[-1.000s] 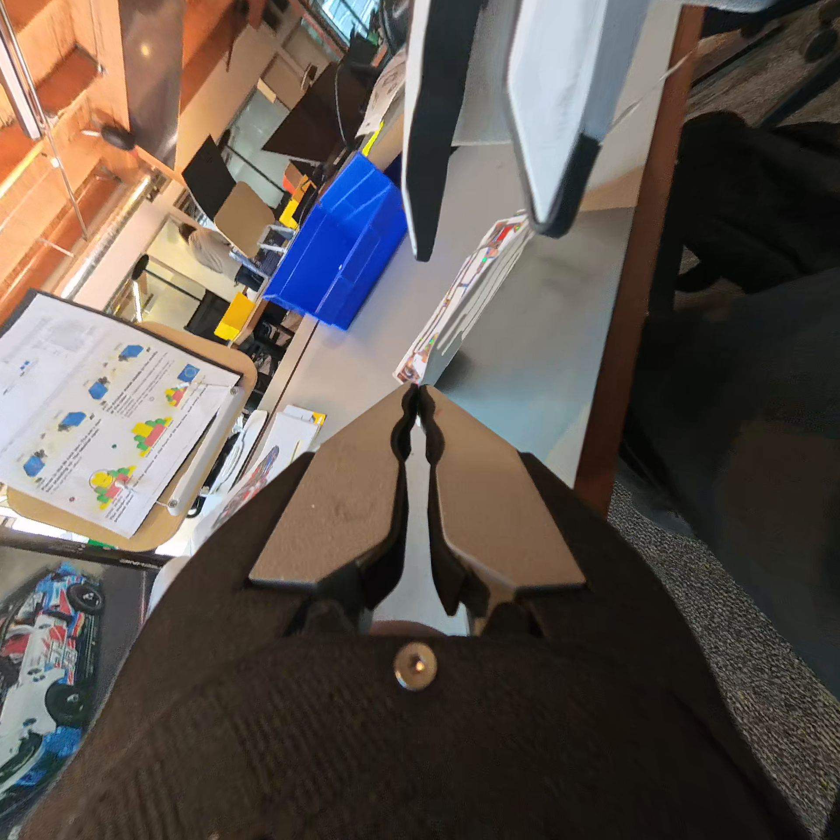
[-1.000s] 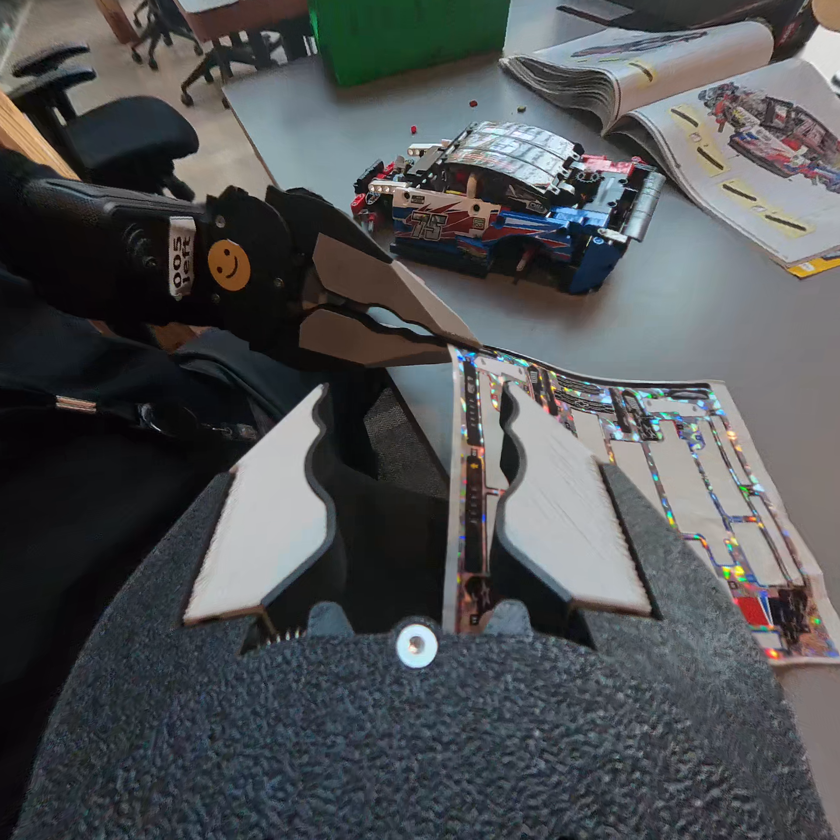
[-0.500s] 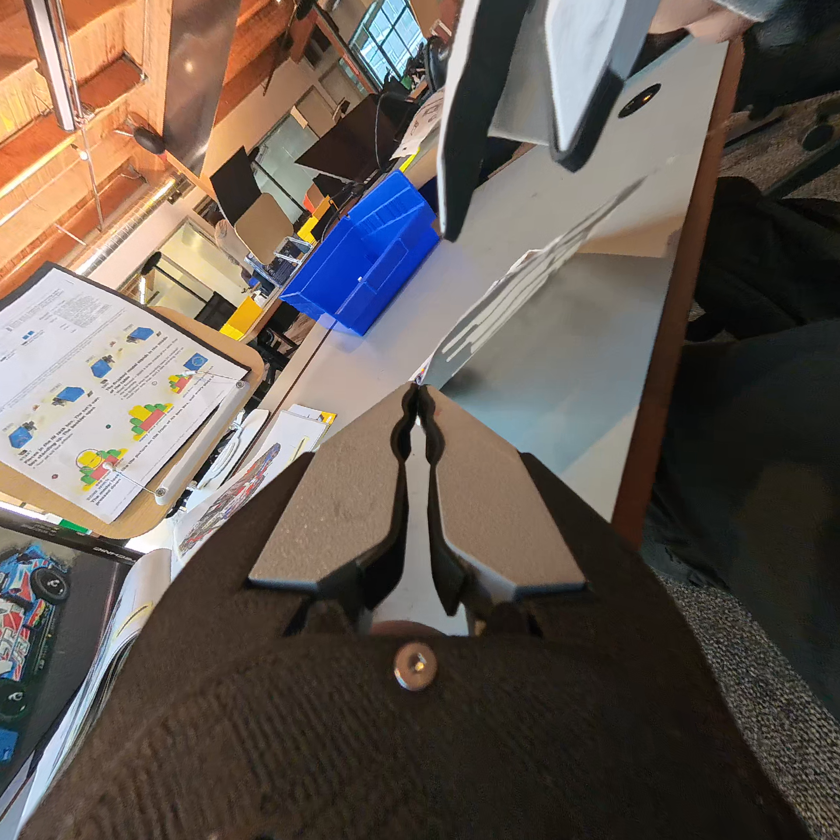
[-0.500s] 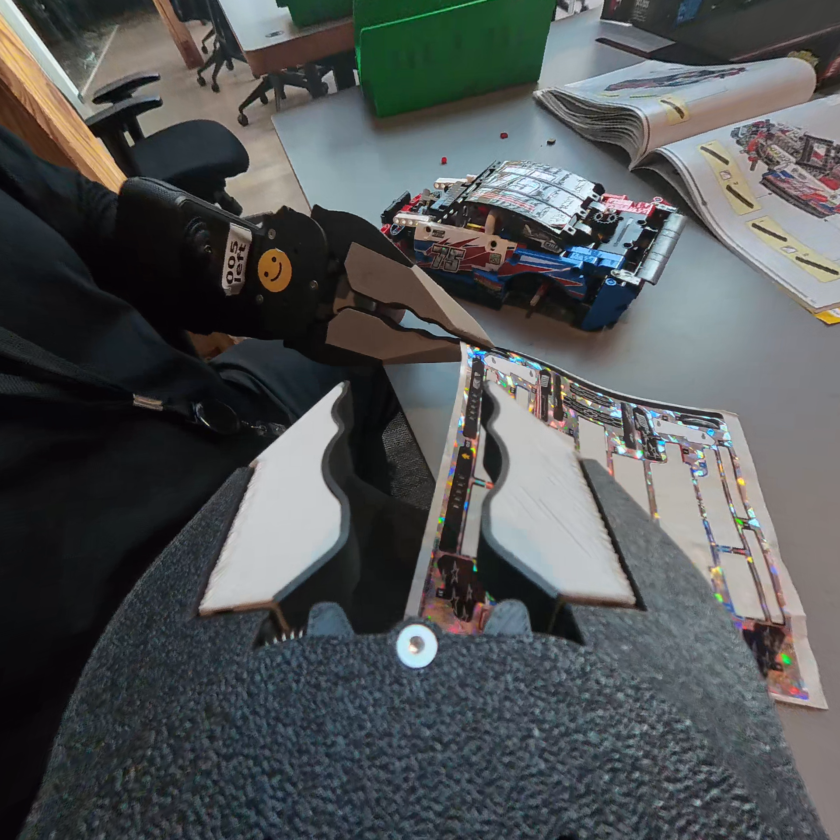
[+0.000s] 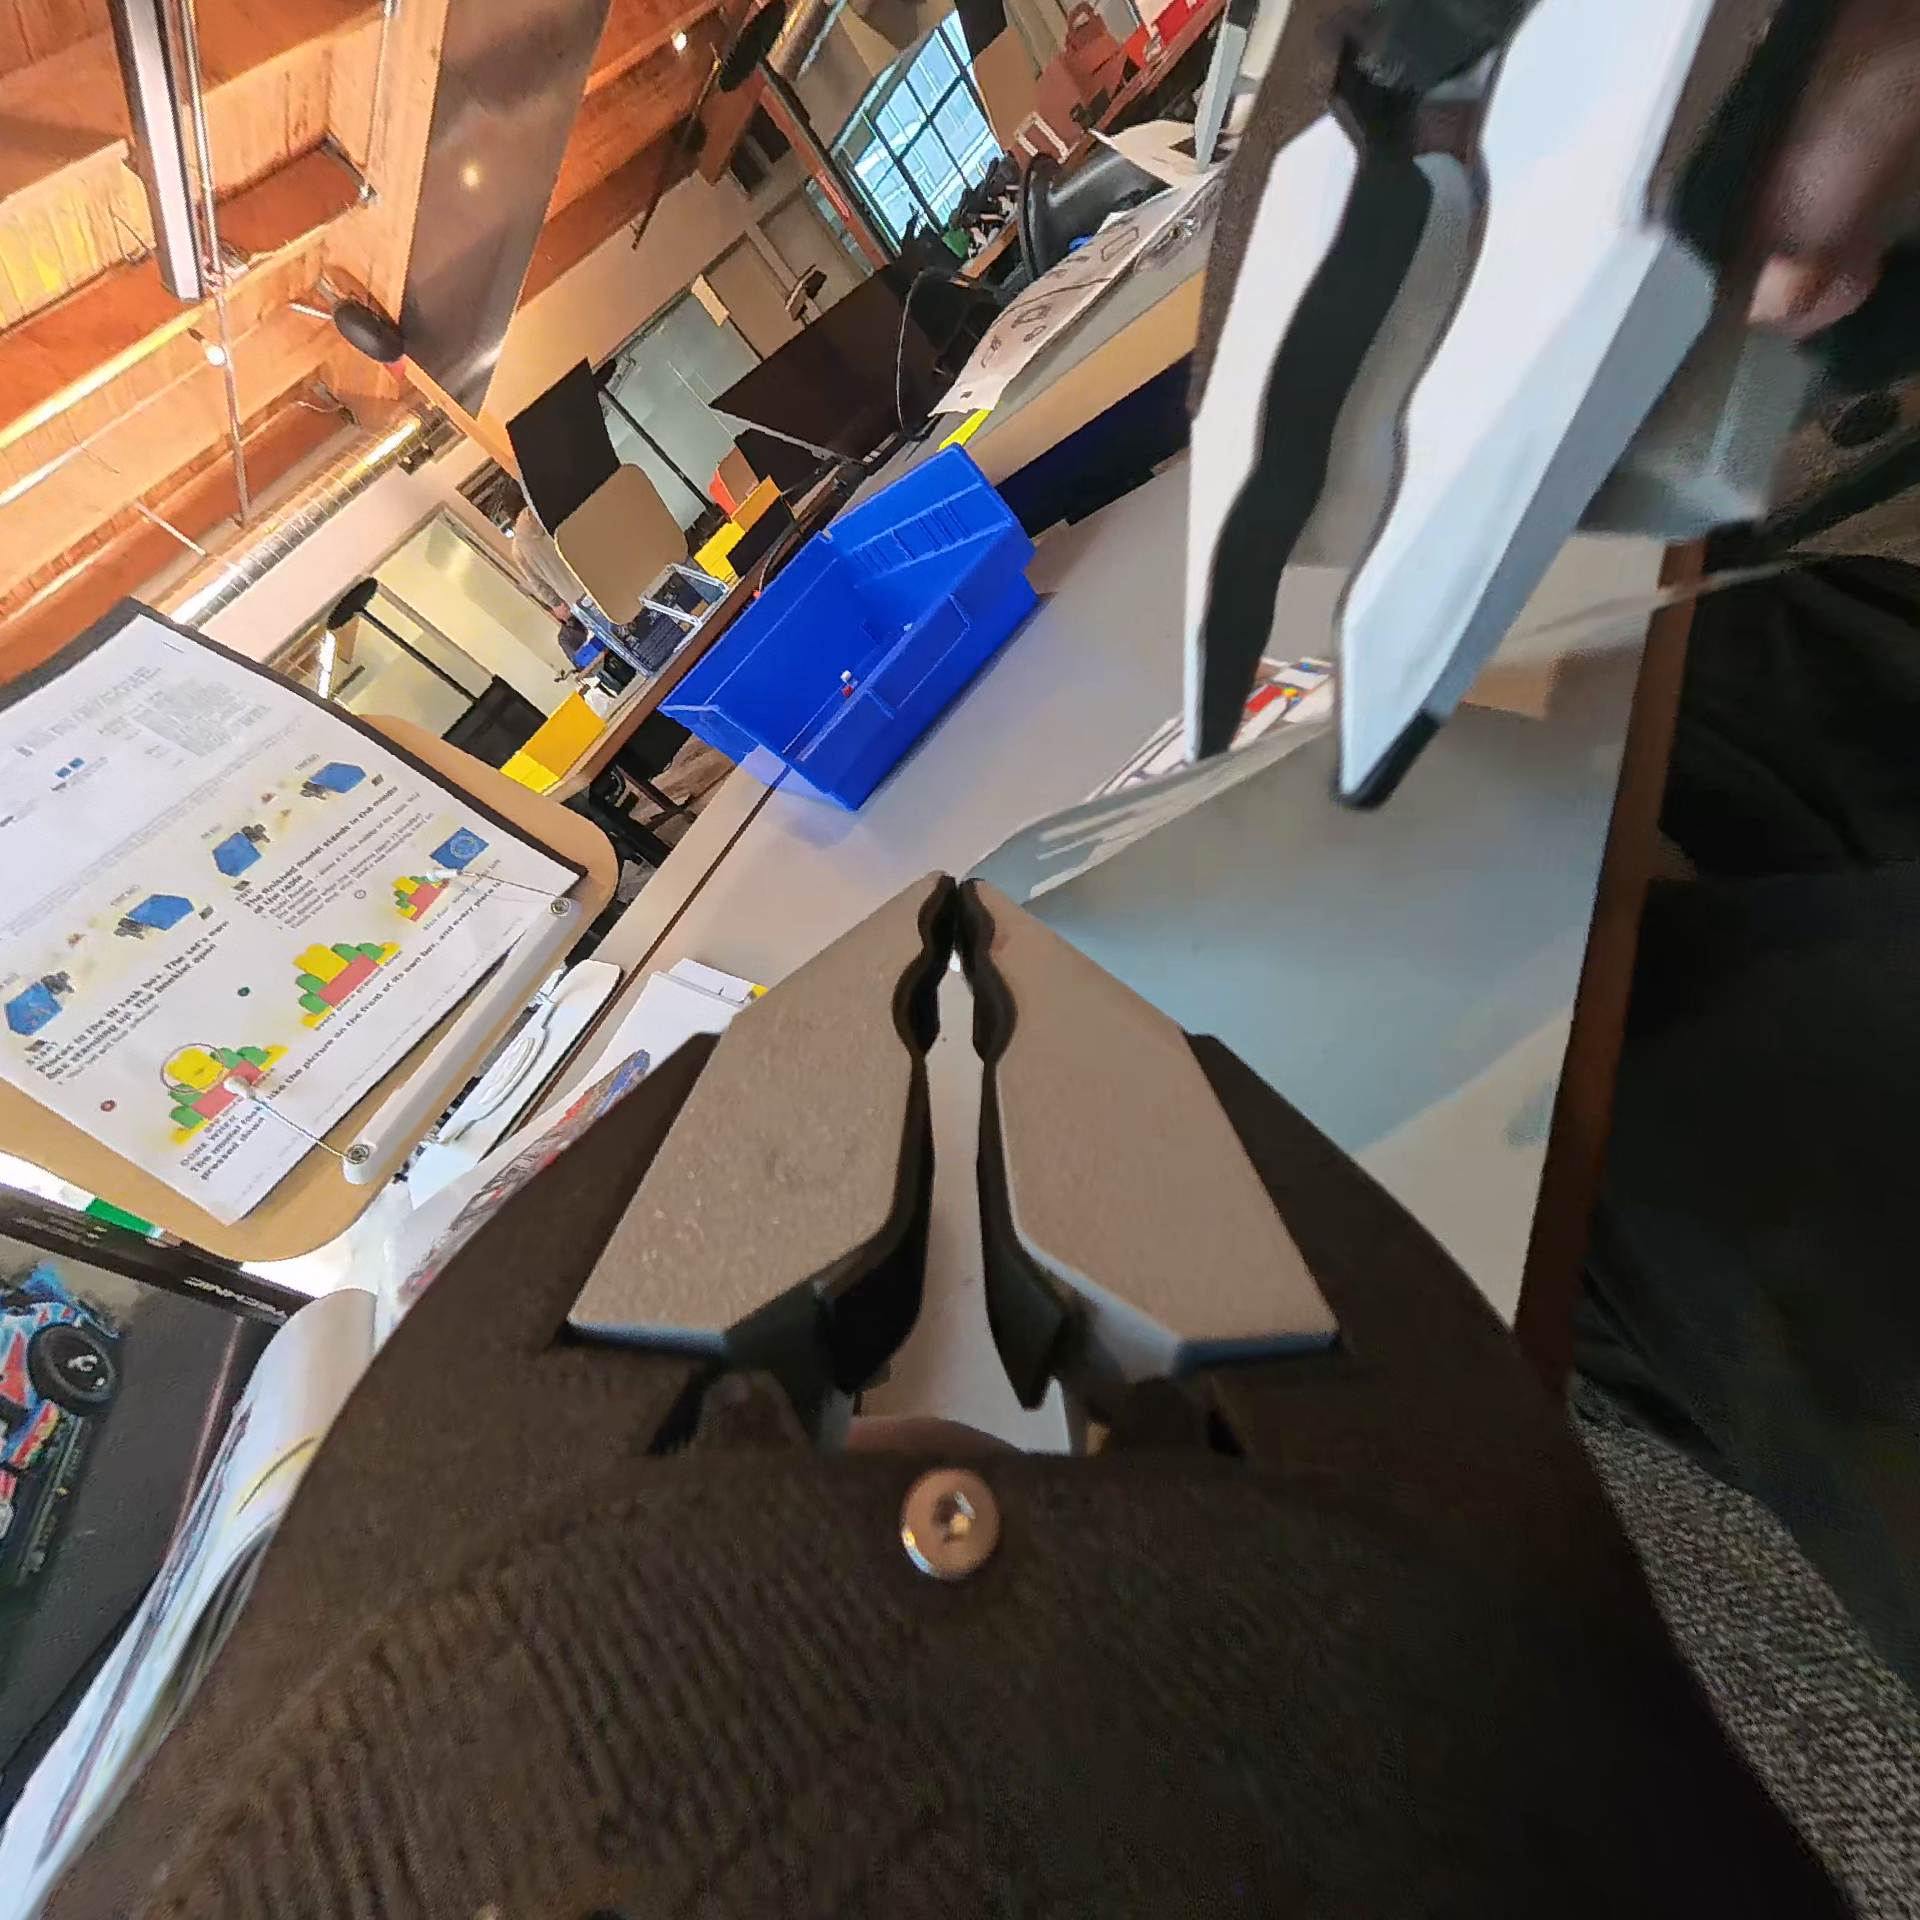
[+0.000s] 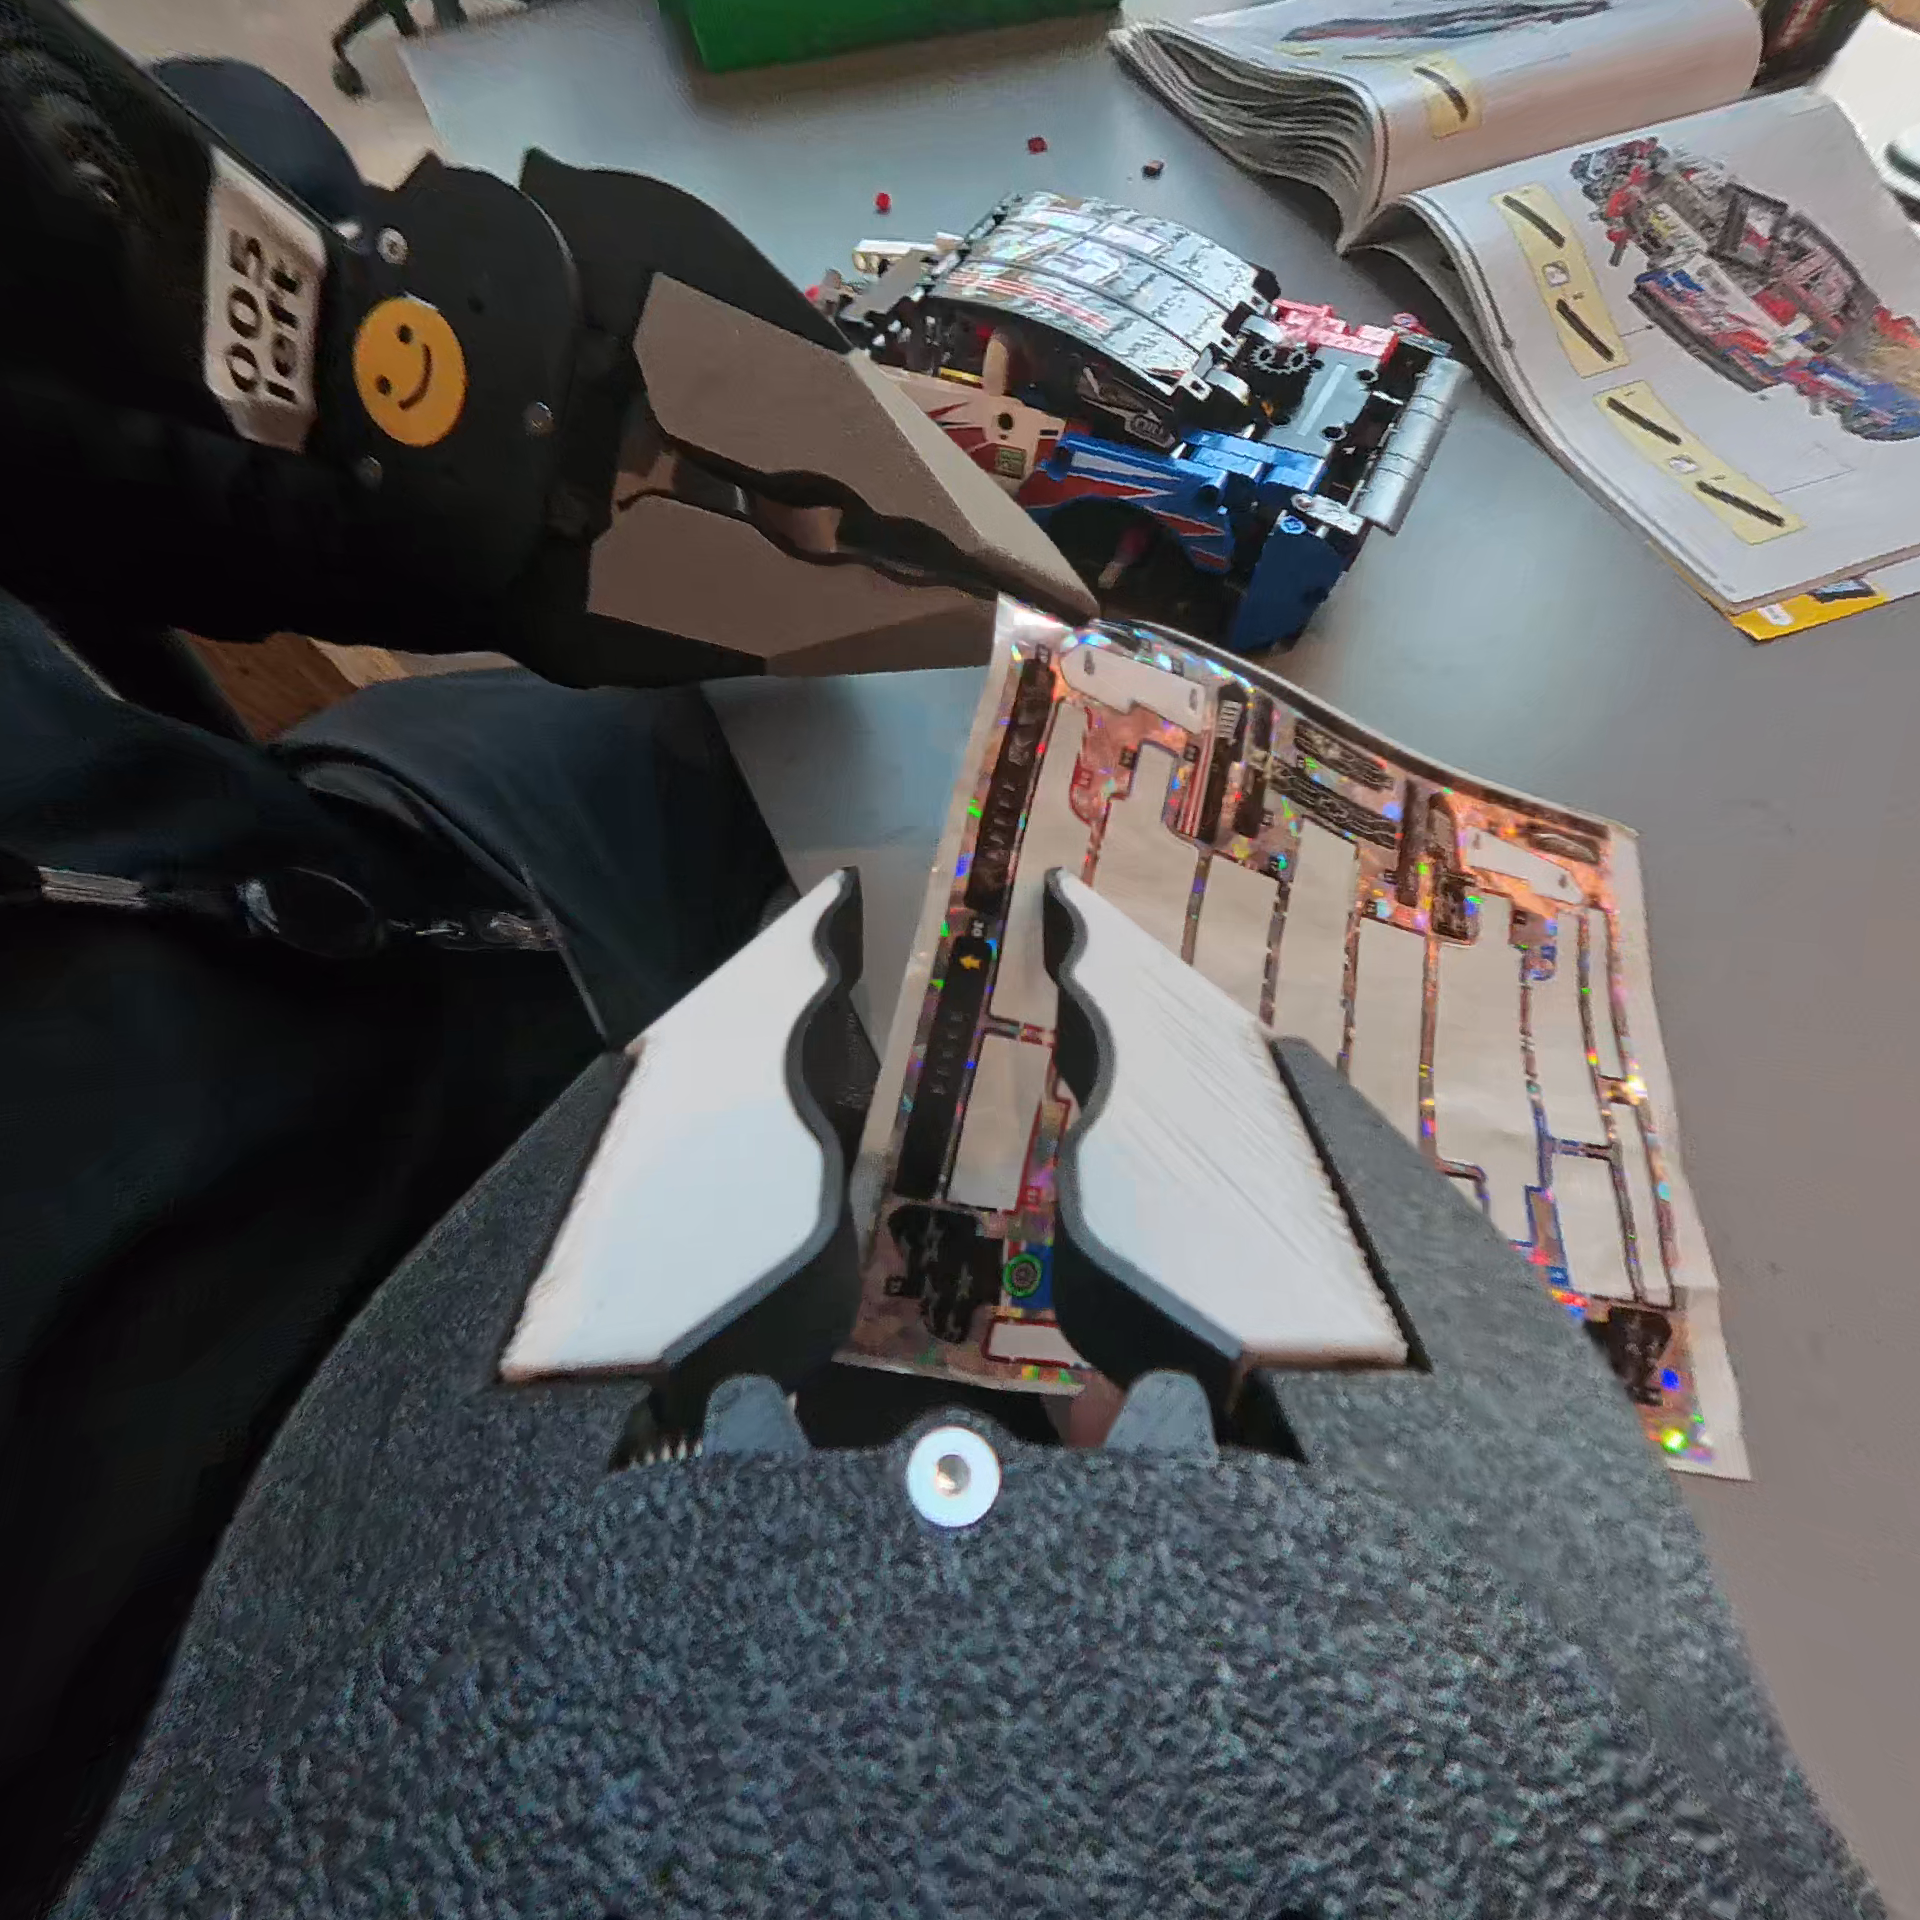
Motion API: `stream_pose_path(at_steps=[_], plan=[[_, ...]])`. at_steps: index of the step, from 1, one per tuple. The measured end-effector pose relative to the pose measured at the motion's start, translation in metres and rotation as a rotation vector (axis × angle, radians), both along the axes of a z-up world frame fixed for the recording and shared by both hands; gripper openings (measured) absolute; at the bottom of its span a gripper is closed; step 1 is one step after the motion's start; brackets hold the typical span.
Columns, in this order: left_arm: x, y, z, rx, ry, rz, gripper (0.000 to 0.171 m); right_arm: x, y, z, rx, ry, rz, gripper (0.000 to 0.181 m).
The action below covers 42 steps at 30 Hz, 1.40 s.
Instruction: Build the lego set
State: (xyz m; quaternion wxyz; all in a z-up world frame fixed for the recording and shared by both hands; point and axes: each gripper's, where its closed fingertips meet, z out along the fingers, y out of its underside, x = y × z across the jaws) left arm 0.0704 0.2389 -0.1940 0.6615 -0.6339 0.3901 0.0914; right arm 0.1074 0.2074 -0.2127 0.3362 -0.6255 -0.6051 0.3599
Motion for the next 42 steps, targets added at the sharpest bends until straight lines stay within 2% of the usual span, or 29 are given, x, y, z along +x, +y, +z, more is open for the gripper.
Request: stream_pose_path(at_steps=[2, 5, 13, 17, 20, 23, 29, 31, 33, 37, 42], plan=[[0.001, 0.000, 0.000, -0.008, -0.019, 0.005, 0.000, -0.001, 0.004, -0.006, 0.057, -0.021, -0.022, 0.022], [0.000, 0.002, 0.000, -0.021, -0.045, 0.011, 0.000, -0.003, 0.007, -0.010, 0.104, -0.037, -0.038, 0.016], [-0.002, 0.007, -0.003, -0.074, -0.073, 0.031, 0.000, 0.002, 0.020, 0.002, 0.167, 0.025, -0.120, 0.003], [0.000, 0.006, -0.010, -0.109, -0.087, 0.036, 0.000, 0.004, 0.023, 0.000, 0.174, 0.029, -0.135, 0.002], [-0.002, 0.010, -0.016, -0.164, -0.082, 0.047, 0.017, 0.003, 0.022, -0.004, 0.196, 0.020, -0.128, 0.002], [-0.001, 0.012, -0.016, -0.166, -0.054, 0.037, 0.019, 0.003, 0.022, -0.008, 0.225, -0.001, -0.130, 0.002], [0.002, 0.012, -0.016, -0.116, 0.080, 0.024, 0.000, 0.001, 0.019, -0.012, 0.209, 0.021, -0.131, 0.002], [0.003, 0.013, -0.018, -0.107, 0.120, 0.022, 0.000, 0.001, 0.018, -0.014, 0.203, 0.022, -0.126, 0.002], [0.005, 0.015, -0.018, -0.096, 0.127, 0.012, 0.000, 0.000, 0.016, -0.016, 0.173, 0.026, -0.113, 0.003], [0.006, 0.017, -0.012, 0.005, 0.132, -0.005, 0.000, -0.002, 0.004, -0.016, 0.001, 0.066, -0.044, 0.018], [0.014, 0.006, -0.006, 0.148, 0.185, -0.093, 0.000, 0.015, -0.006, 0.014, -0.194, 0.159, 0.132, 0.021]])
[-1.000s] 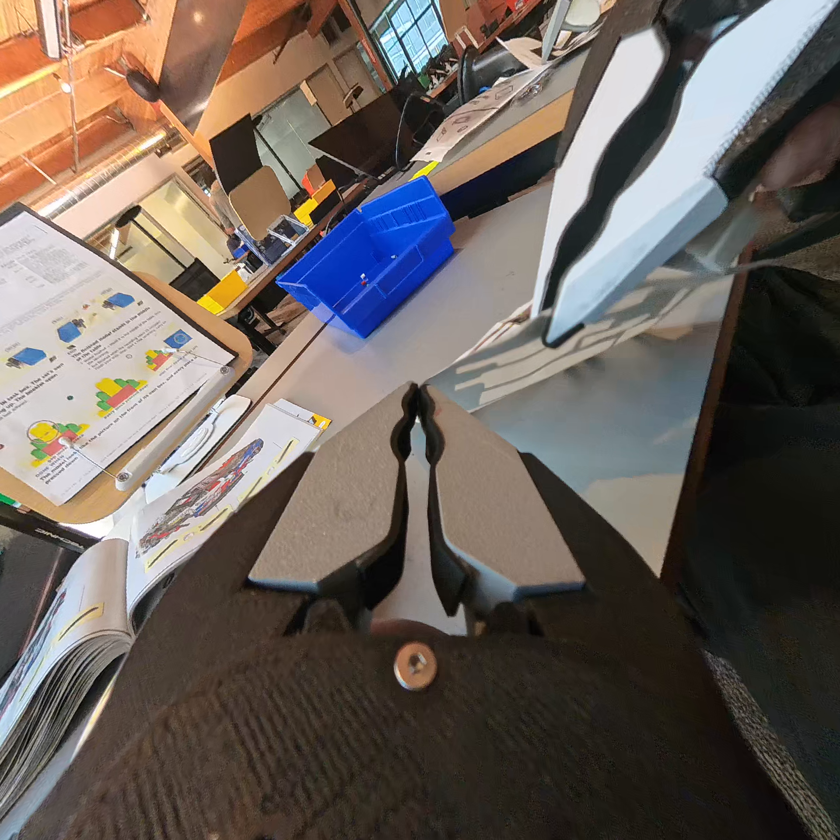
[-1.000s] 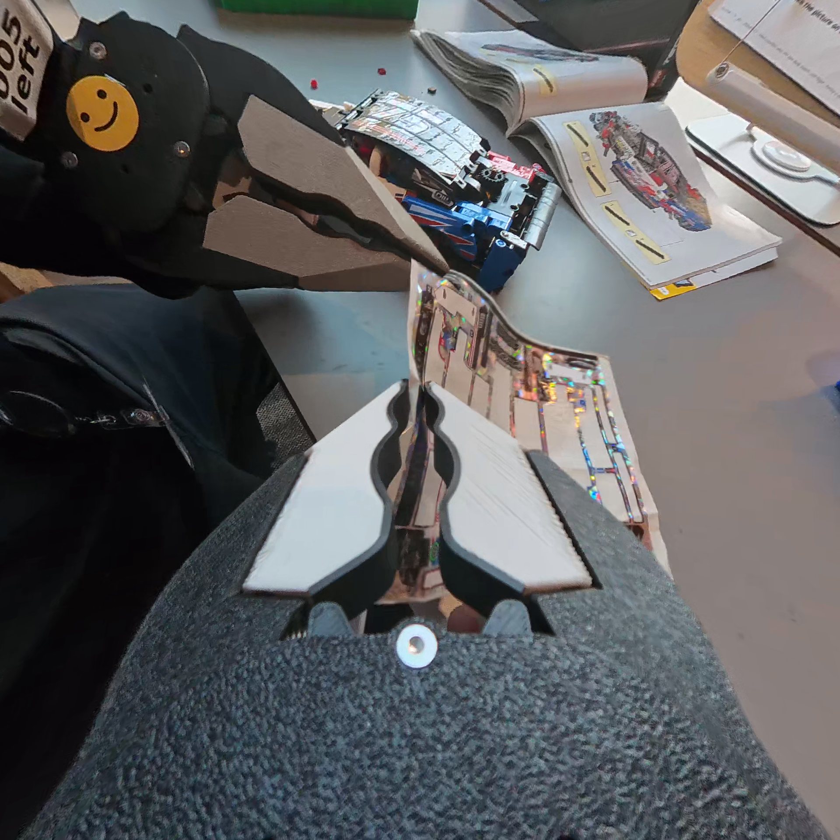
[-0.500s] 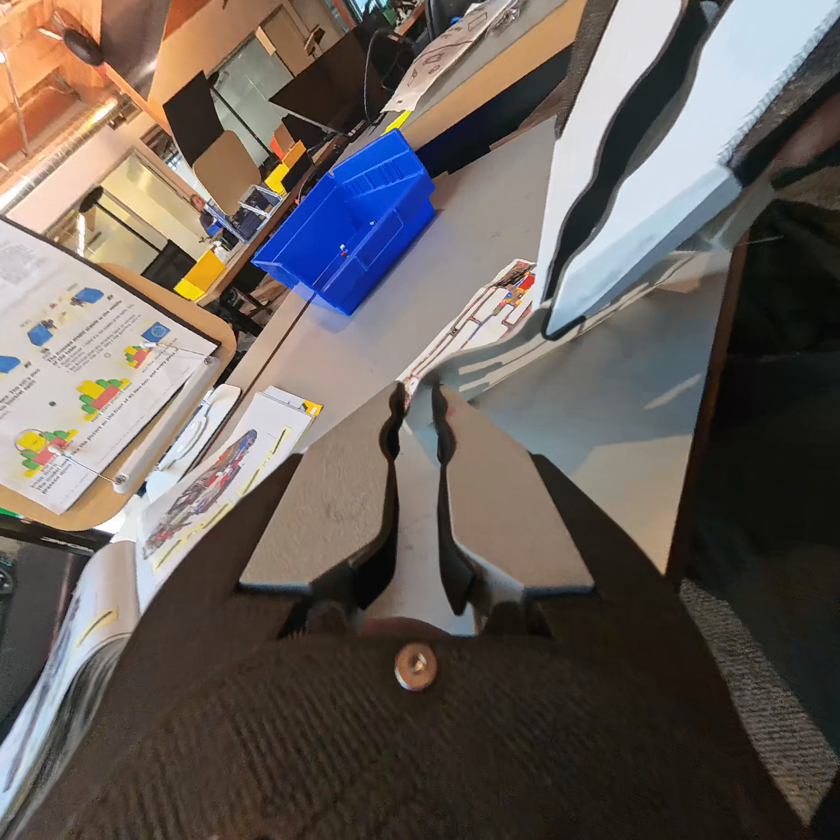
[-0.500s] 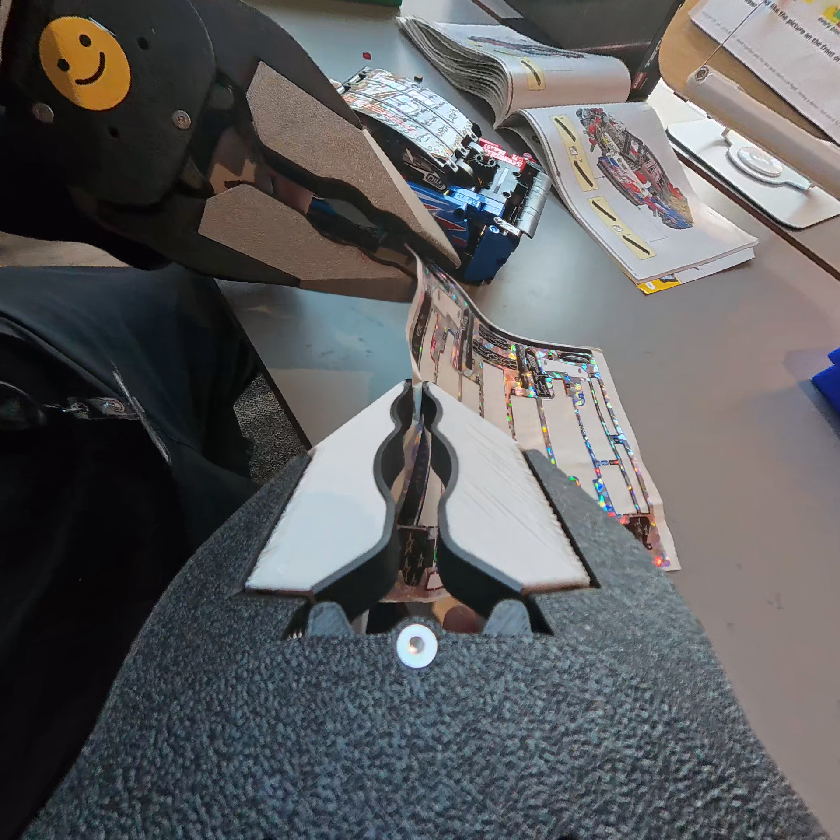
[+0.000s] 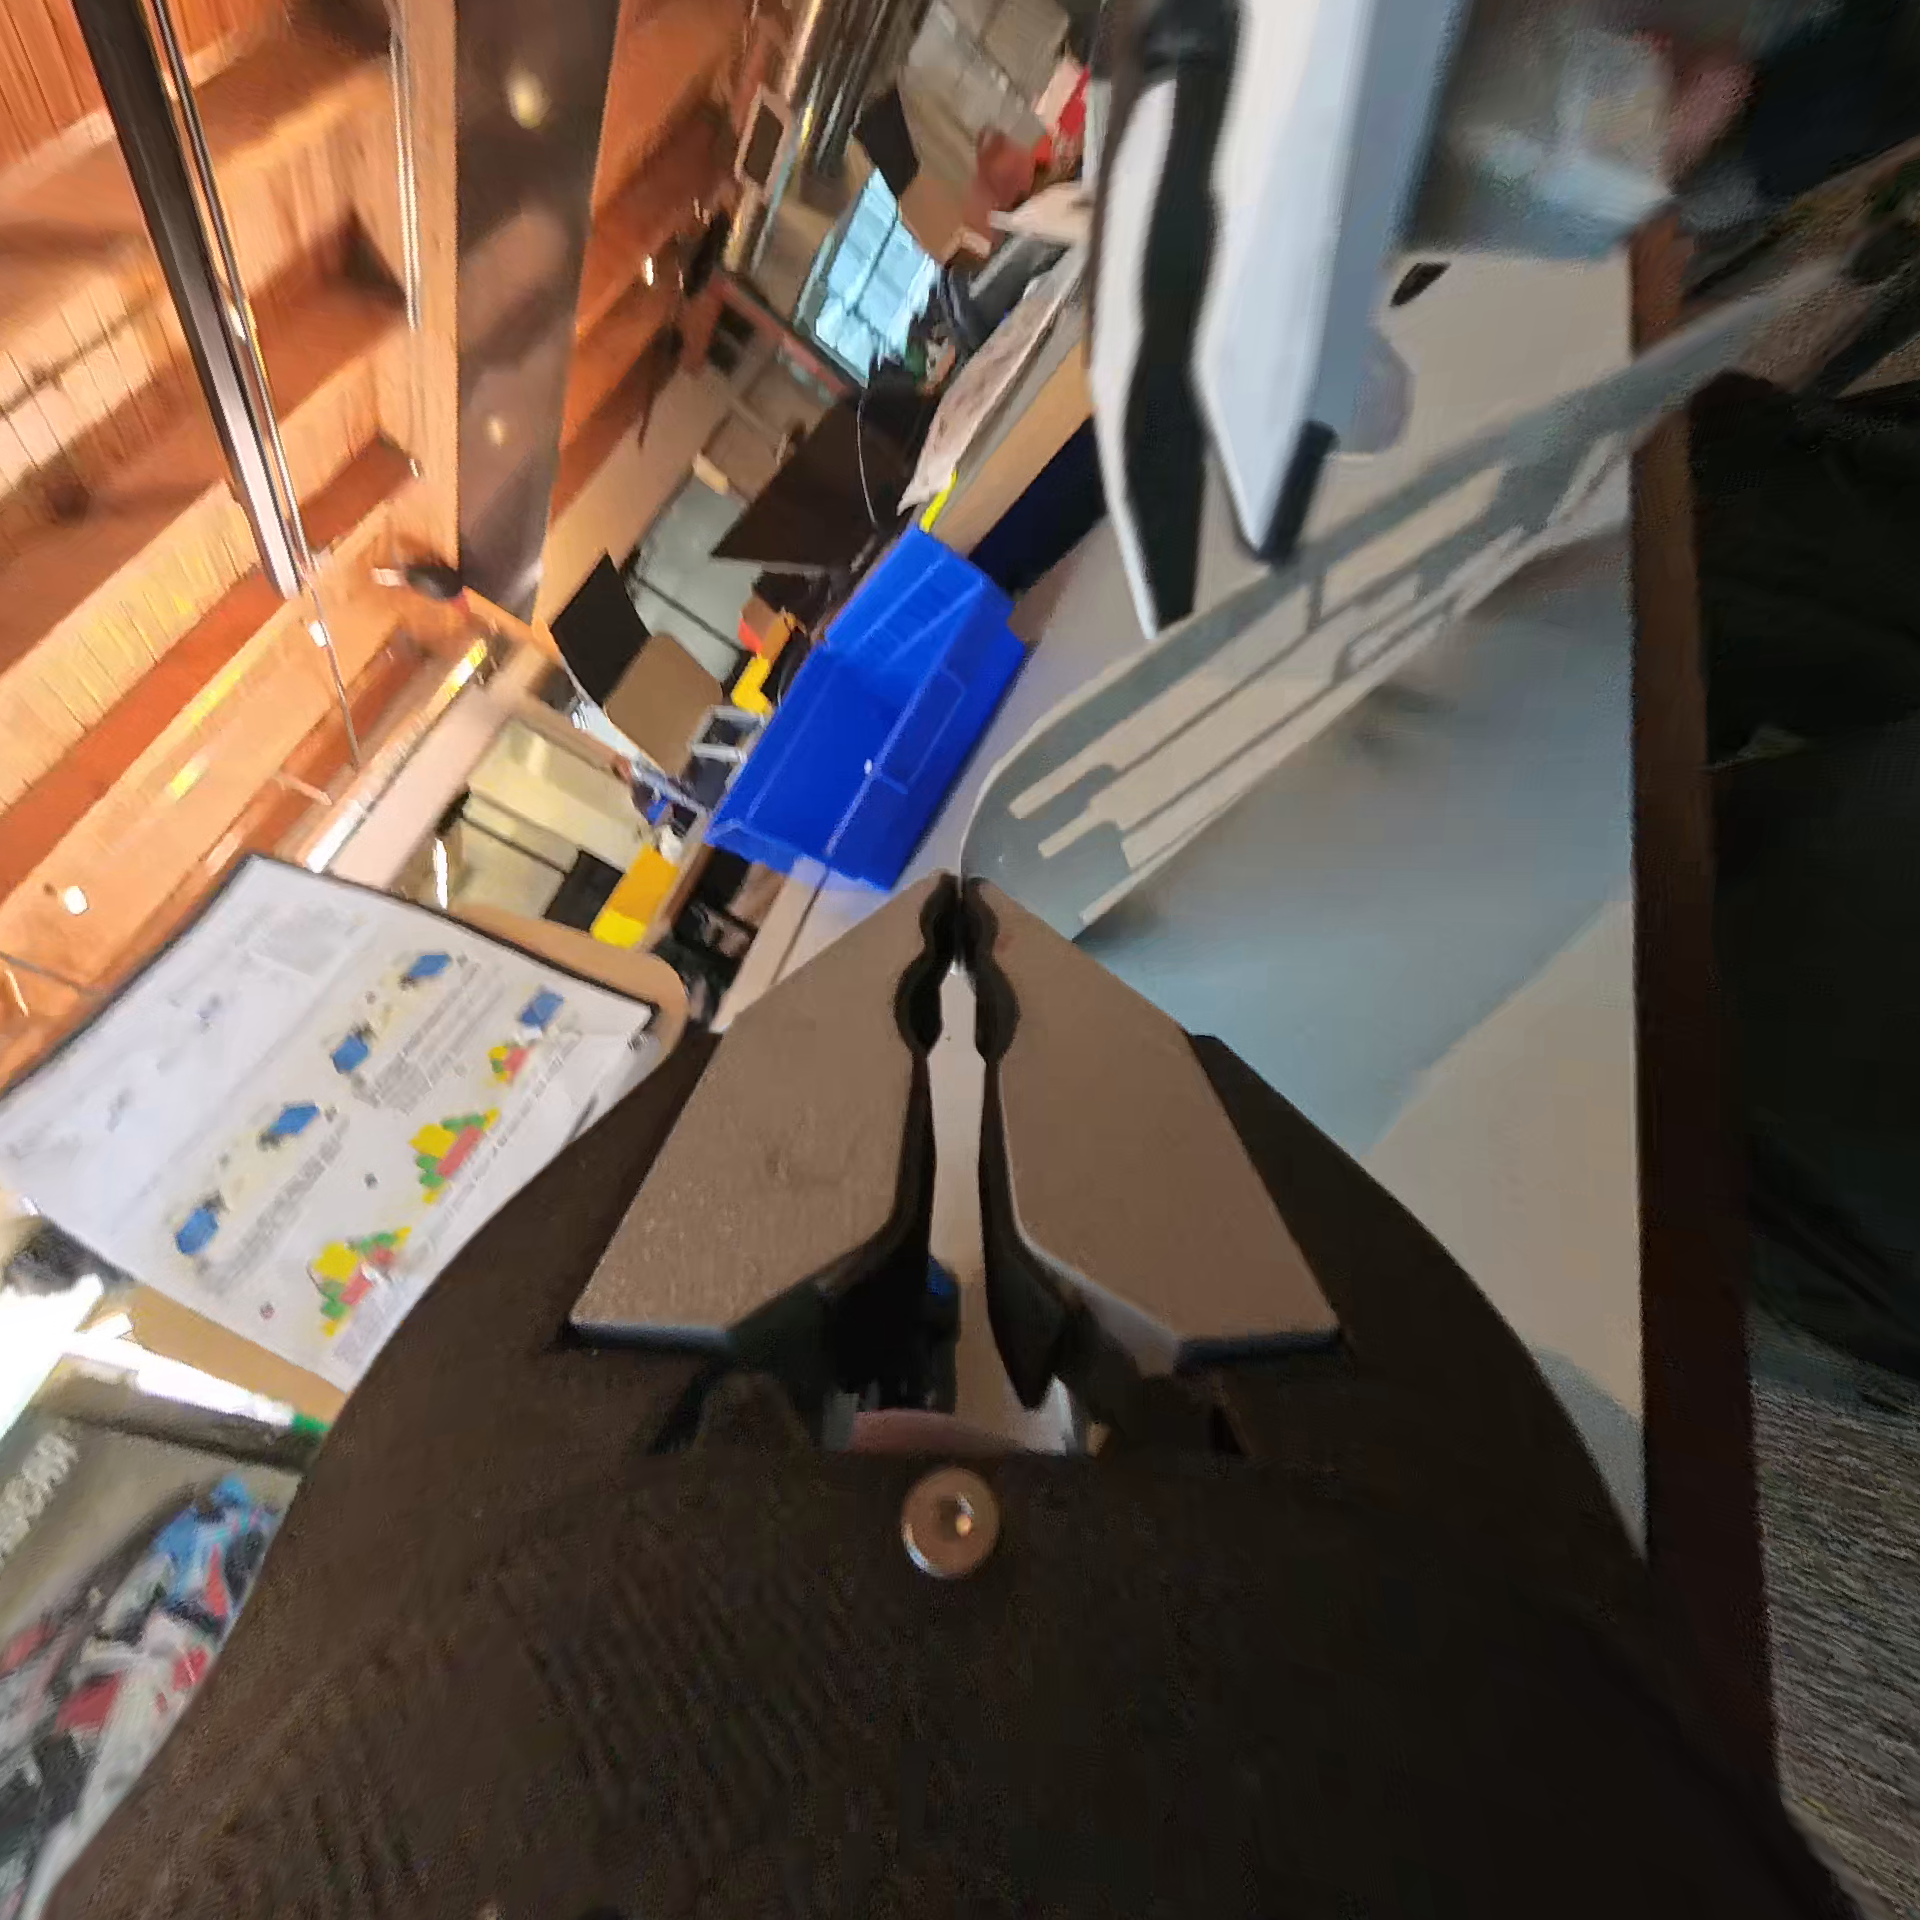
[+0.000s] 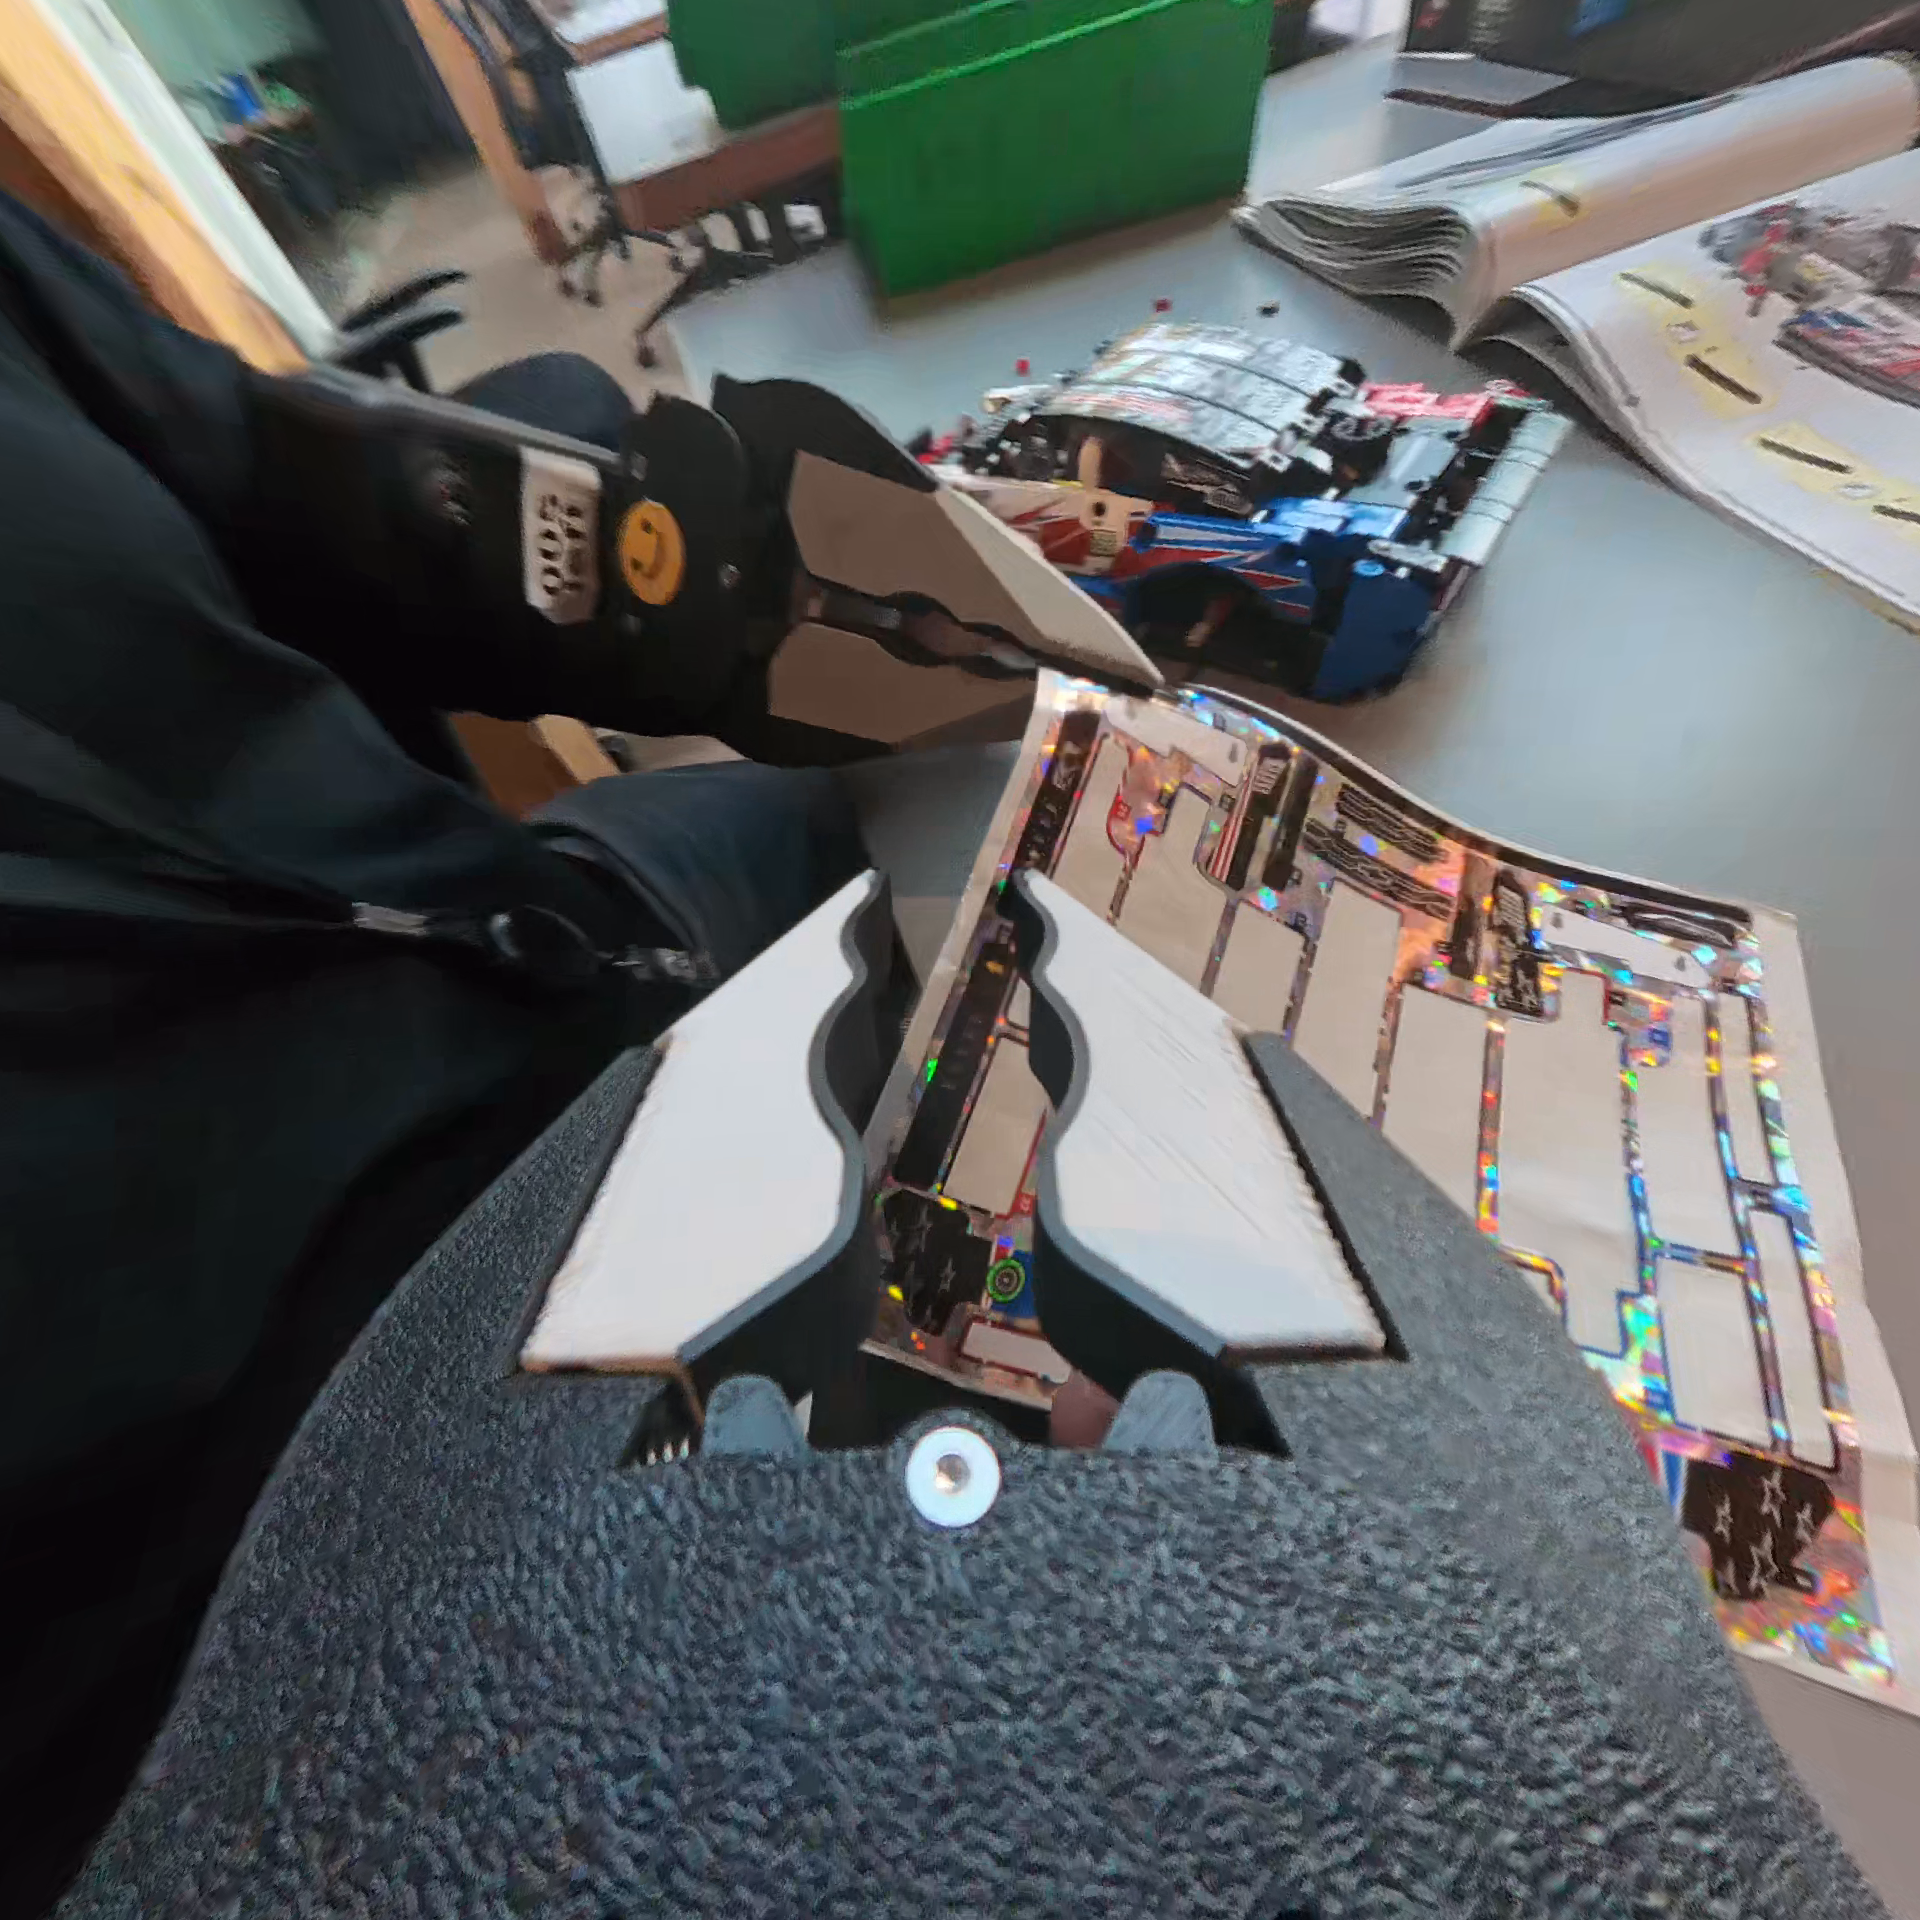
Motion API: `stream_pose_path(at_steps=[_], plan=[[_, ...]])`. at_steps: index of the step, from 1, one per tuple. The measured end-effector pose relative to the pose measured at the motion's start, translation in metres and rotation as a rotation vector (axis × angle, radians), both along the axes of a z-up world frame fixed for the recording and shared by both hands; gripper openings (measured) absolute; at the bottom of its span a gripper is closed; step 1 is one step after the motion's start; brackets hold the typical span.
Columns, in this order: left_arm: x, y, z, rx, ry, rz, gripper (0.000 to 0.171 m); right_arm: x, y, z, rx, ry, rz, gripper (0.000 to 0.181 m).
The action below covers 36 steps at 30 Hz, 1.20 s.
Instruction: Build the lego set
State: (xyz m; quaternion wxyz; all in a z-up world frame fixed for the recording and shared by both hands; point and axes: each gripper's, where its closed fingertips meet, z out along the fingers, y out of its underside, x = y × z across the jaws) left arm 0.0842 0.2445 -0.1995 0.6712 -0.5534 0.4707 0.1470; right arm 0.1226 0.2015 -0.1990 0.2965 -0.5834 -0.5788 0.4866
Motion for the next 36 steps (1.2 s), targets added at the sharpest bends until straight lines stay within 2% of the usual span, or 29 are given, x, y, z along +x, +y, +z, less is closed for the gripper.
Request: stream_pose_path(at_steps=[4, 7, 10, 13, 16, 19, 20, 24, 27, 30, 32, 33, 36], plan=[[0.006, -0.006, -0.010, 0.036, 0.073, -0.080, 0.000, 0.013, 0.000, 0.019, -0.067, 0.043, 0.144, 0.022], [0.008, -0.007, -0.010, 0.049, 0.076, -0.086, 0.000, 0.007, 0.012, 0.012, -0.081, 0.006, 0.146, 0.027], [0.010, -0.007, -0.006, 0.064, 0.063, -0.077, 0.000, -0.005, 0.007, -0.006, -0.087, -0.058, 0.171, 0.027], [0.011, -0.006, -0.004, 0.043, 0.019, -0.070, 0.000, -0.016, 0.010, -0.020, -0.041, -0.096, 0.118, 0.017], [0.010, -0.003, -0.006, -0.005, -0.041, -0.052, 0.000, -0.022, 0.014, -0.023, -0.010, -0.095, 0.064, 0.001], [0.010, -0.002, -0.006, -0.030, -0.084, -0.050, 0.000, -0.021, 0.016, -0.022, 0.018, -0.086, 0.049, 0.000], [0.010, -0.001, -0.006, -0.044, -0.112, -0.057, 0.000, -0.019, 0.016, -0.022, 0.015, -0.086, 0.051, 0.002], [0.012, -0.003, 0.000, -0.038, -0.147, -0.103, 0.000, -0.013, 0.018, -0.004, 0.008, 0.006, 0.092, 0.038], [0.019, -0.006, 0.005, -0.039, -0.161, -0.147, 0.000, -0.012, 0.019, 0.006, 0.059, 0.060, 0.166, 0.052], [0.023, -0.006, 0.013, -0.040, -0.188, -0.170, 0.000, -0.014, 0.020, 0.000, 0.139, 0.037, 0.262, 0.057], [0.026, -0.007, 0.015, -0.071, -0.226, -0.193, 0.000, -0.020, 0.025, -0.002, 0.231, 0.027, 0.281, 0.058], [0.029, -0.008, 0.015, -0.097, -0.250, -0.216, 0.000, -0.023, 0.028, 0.000, 0.275, 0.030, 0.284, 0.065], [0.031, -0.012, 0.018, -0.152, -0.331, -0.260, 0.000, -0.023, 0.021, 0.004, 0.377, 0.037, 0.371, 0.068]])
